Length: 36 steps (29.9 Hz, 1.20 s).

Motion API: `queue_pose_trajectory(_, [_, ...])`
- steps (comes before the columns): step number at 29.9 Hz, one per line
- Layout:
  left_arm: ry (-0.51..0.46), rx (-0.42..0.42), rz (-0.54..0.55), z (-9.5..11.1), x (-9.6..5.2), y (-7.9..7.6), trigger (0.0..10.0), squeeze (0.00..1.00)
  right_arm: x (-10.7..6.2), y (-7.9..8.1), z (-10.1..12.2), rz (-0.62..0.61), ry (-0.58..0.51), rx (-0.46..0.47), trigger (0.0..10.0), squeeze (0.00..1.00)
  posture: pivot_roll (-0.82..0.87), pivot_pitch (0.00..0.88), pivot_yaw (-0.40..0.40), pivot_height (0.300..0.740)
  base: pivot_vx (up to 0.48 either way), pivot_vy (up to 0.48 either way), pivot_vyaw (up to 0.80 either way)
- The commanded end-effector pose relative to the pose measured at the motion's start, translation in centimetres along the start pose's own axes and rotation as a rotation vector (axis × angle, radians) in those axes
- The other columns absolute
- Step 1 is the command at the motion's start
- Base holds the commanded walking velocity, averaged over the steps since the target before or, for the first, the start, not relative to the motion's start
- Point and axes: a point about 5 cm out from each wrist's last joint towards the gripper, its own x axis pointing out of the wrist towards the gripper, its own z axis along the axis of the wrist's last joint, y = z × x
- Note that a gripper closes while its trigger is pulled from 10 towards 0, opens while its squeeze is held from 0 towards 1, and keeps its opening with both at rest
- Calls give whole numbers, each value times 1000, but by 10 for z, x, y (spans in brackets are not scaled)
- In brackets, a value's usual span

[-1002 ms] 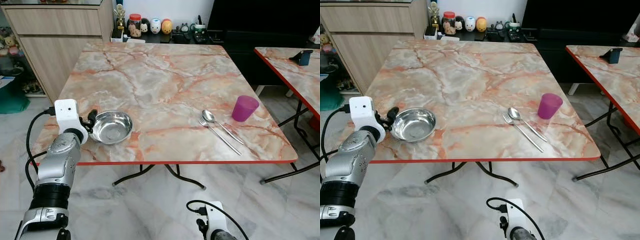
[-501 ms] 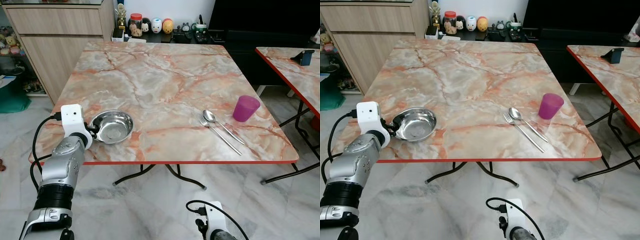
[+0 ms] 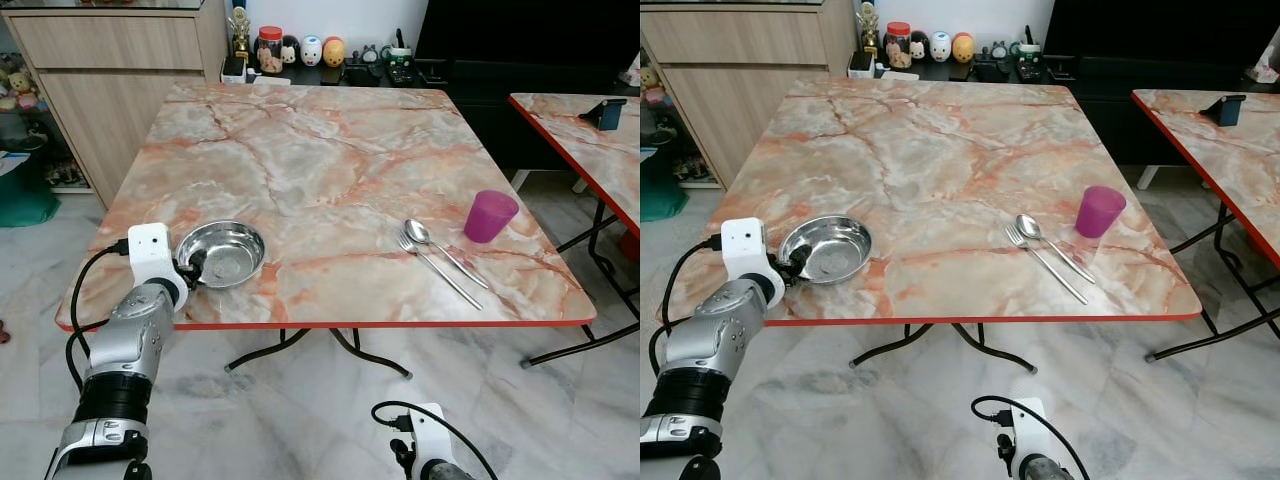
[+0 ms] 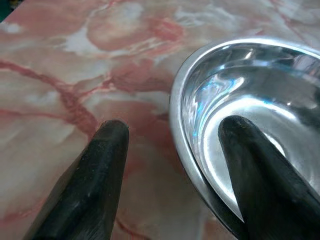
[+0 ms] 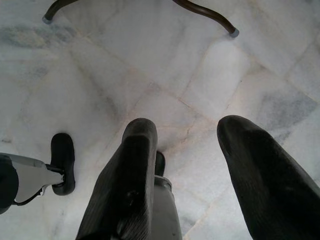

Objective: Setting the table

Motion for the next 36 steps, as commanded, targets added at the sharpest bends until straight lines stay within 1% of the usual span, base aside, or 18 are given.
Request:
queue_pose_trajectory(1, [34,-6,-10,-7,0,-2,10000,0,0,-4,0,-5,5,-3,10000,0,61,11,-80,740,0,0,0])
queue_pose_trajectory(3, [39,-9,-16,-8,0,-3,10000,0,0,-3,0,-5,4,-3,10000,0,59,11,-79,740,0,0,0])
queue_pose_trajectory(5, [51,-31,-33,-11,0,-6,10000,0,0,-3,0,-4,3,-2,10000,0,60,10,-80,740,0,0,0])
queue_pose_trajectory(10, [46,-49,-34,-11,0,-6,10000,0,0,-3,0,-4,4,-2,10000,0,60,10,-80,740,0,0,0])
queue_pose_trajectory(11, [44,-67,-36,-10,0,-5,5647,0,0,-3,0,-3,5,-2,10000,0,60,10,-80,740,0,0,0])
queue_pose_trajectory(12, [43,-76,-41,-9,0,-5,0,0,0,-3,0,-2,5,-2,10000,0,62,10,-80,740,0,0,0])
queue_pose_trajectory(23, [37,-79,-54,-8,0,-6,0,0,0,-4,1,-2,3,-3,10000,0,62,10,-81,740,0,0,0])
queue_pose_trajectory(36, [51,-75,-68,-14,-1,-9,0,0,0,-4,1,-1,3,-8,10000,0,66,8,-83,740,0,0,0])
